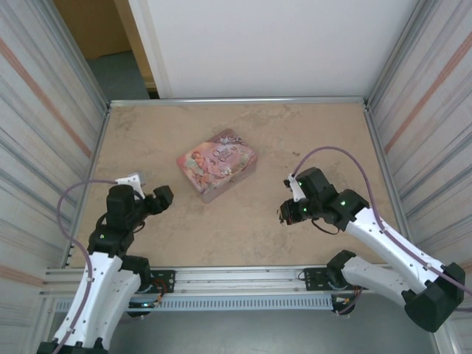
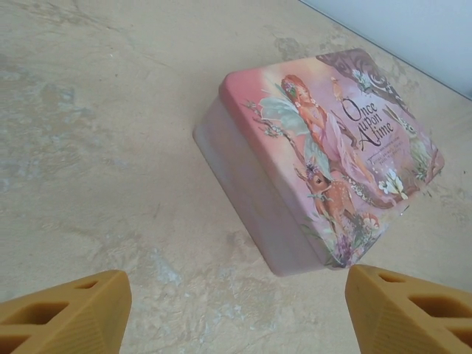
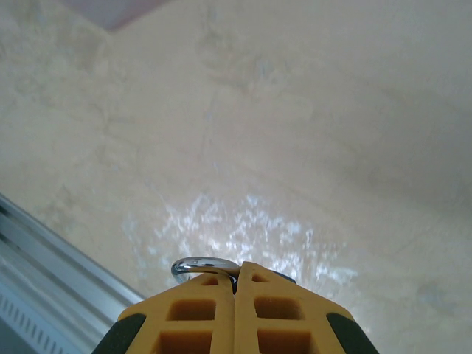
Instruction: Unlock the padlock with the key
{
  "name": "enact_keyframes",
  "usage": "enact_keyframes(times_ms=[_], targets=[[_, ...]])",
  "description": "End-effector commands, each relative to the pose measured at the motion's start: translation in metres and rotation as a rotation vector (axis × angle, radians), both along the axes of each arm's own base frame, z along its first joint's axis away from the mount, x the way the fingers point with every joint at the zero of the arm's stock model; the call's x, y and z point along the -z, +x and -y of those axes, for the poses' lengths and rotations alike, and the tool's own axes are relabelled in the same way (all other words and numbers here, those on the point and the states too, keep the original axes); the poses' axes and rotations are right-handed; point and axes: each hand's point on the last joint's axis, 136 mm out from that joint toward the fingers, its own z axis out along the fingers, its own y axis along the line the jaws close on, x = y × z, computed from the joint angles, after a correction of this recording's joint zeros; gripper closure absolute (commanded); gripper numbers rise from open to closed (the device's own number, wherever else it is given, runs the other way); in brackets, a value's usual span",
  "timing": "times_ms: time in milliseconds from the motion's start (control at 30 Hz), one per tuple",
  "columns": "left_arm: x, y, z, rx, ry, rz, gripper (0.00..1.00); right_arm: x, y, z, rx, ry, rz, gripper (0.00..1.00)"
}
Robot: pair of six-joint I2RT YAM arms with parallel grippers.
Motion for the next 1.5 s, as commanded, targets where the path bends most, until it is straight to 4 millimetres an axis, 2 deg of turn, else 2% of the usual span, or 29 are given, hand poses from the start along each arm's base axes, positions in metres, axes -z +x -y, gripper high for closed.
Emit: enact_keyframes(times_ms=[0, 133, 267, 800, 1067, 1467], targets=[[0.009, -0.004, -0.007, -0.019, 0.028, -0.015, 0.23, 0.006, -0.015, 0.008, 0.029, -0.055, -0.079, 1.00], [0.011, -0.005, -0.007, -0.020, 0.033, -0.022, 0.23, 0.014, -0.021, 0.008, 0.039, -0.090, -0.140, 1.00], [0.011, -0.006, -0.008, -0.022, 0.036, -0.021, 0.22, 0.031, -0.025, 0.004, 0.046, -0.137, -0.233, 1.00], [0.014, -0.009, -0.016, -0.054, 0.057, -0.034, 0.17, 0.081, -0.022, -0.030, -0.055, -0.186, -0.449, 1.00], [0.013, -0.008, -0.017, -0.056, 0.068, -0.028, 0.17, 0.101, -0.020, -0.036, -0.062, -0.205, -0.502, 1.00], [0.013, -0.005, -0.017, -0.057, 0.071, -0.031, 0.16, 0.118, -0.015, -0.033, -0.039, -0.228, -0.545, 1.00]])
